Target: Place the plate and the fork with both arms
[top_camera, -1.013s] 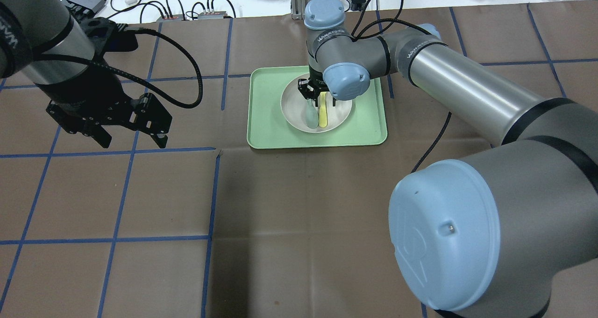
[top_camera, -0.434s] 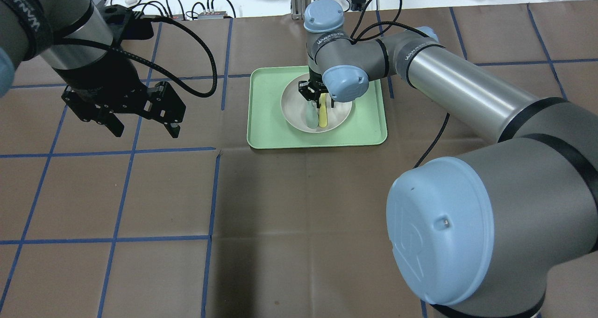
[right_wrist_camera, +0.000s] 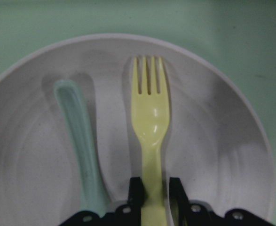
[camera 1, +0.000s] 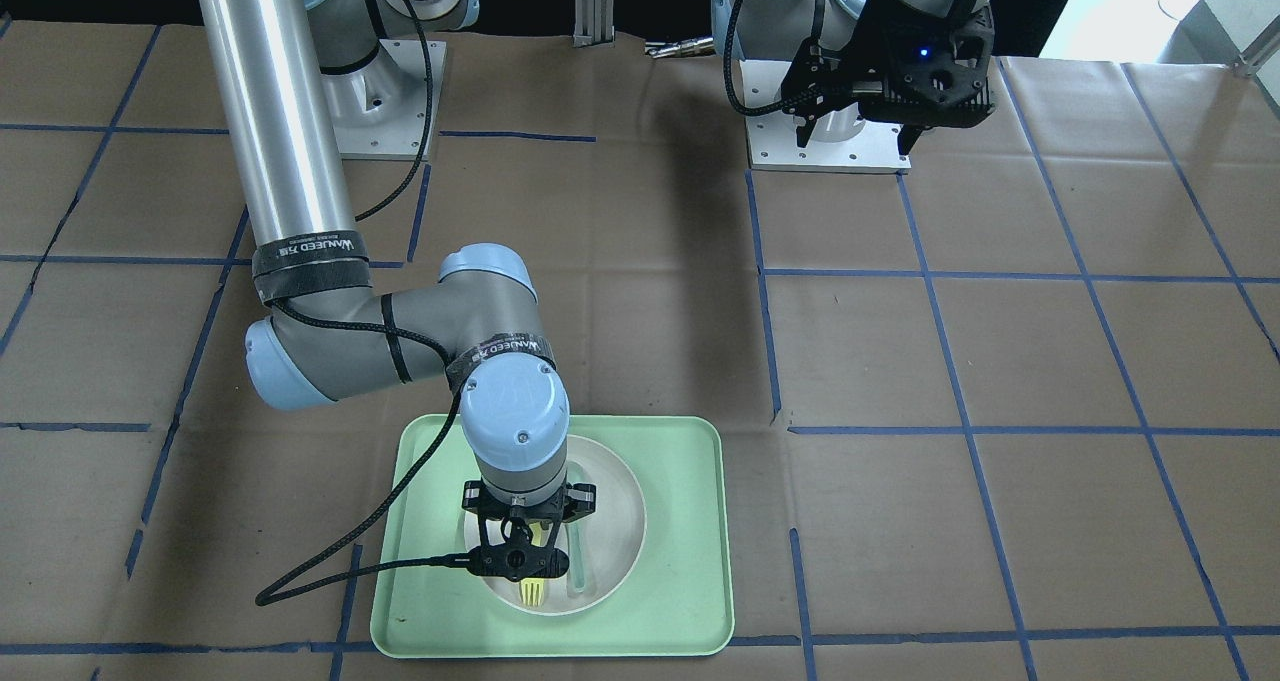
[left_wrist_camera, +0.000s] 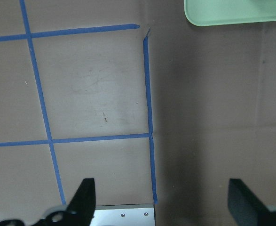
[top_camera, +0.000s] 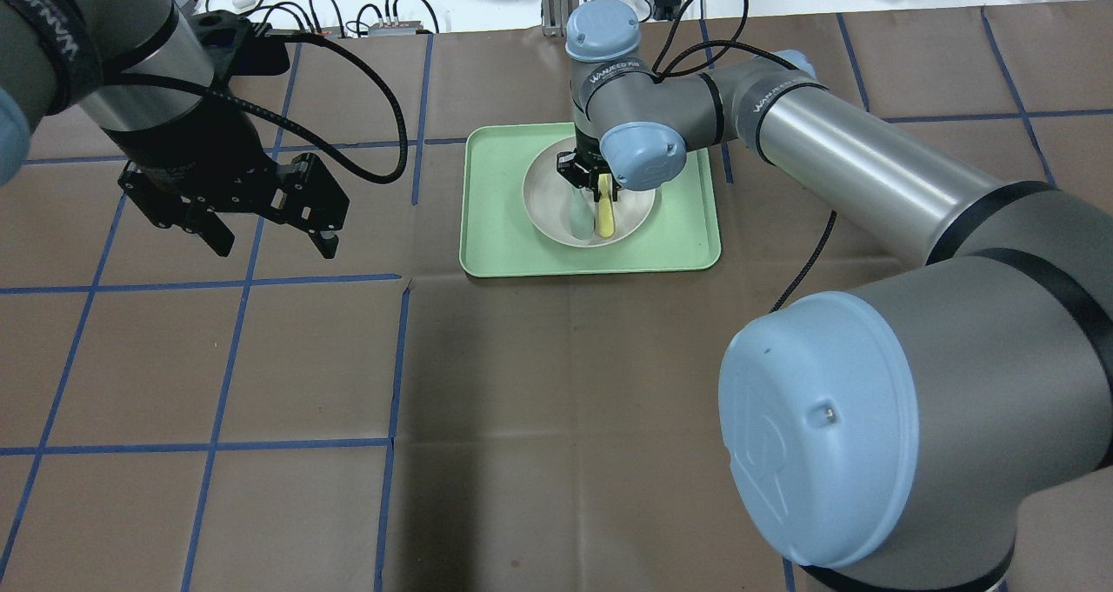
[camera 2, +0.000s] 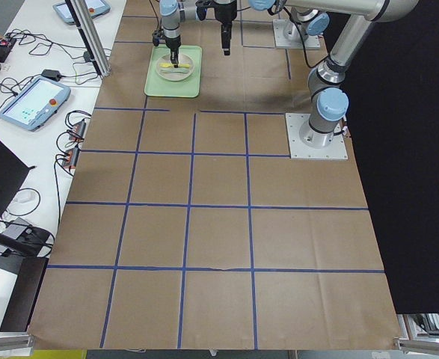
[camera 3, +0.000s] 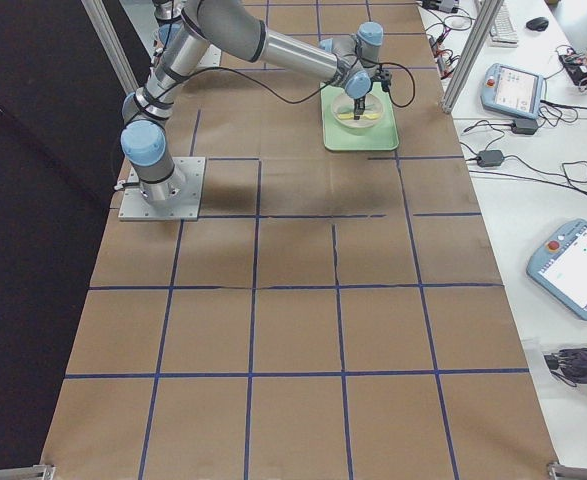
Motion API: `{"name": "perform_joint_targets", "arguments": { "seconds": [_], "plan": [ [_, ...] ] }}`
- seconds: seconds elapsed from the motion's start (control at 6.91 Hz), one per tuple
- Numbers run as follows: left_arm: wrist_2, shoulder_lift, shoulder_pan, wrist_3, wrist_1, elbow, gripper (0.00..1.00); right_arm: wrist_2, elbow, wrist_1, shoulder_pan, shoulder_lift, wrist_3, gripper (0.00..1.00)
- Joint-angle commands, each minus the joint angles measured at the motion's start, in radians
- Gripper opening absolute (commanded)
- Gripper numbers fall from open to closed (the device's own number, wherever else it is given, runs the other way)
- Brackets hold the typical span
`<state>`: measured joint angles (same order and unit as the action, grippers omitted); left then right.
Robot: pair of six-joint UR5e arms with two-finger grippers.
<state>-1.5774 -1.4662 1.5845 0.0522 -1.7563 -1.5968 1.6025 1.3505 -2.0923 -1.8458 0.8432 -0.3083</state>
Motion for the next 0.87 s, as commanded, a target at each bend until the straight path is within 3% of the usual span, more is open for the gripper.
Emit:
{"name": "perform_joint_targets", "arguments": {
  "seconds": [0.0, 0.29, 0.72],
  "plan": [
    [0.002, 0.000, 0.000, 0.000, 0.000, 0.000, 1.00, -0.001, -0.001, 0.000, -0.001, -0.001, 0.000, 0.11],
    [0.004, 0.000, 0.000, 0.000, 0.000, 0.000, 1.00, -0.001, -0.001, -0.002, 0.000, 0.001, -0.002, 0.01],
    [0.004, 0.001, 0.000, 0.000, 0.000, 0.000, 1.00, -0.006, -0.028, 0.006, 0.000, 0.017, 0.000, 0.00]
  ]
}}
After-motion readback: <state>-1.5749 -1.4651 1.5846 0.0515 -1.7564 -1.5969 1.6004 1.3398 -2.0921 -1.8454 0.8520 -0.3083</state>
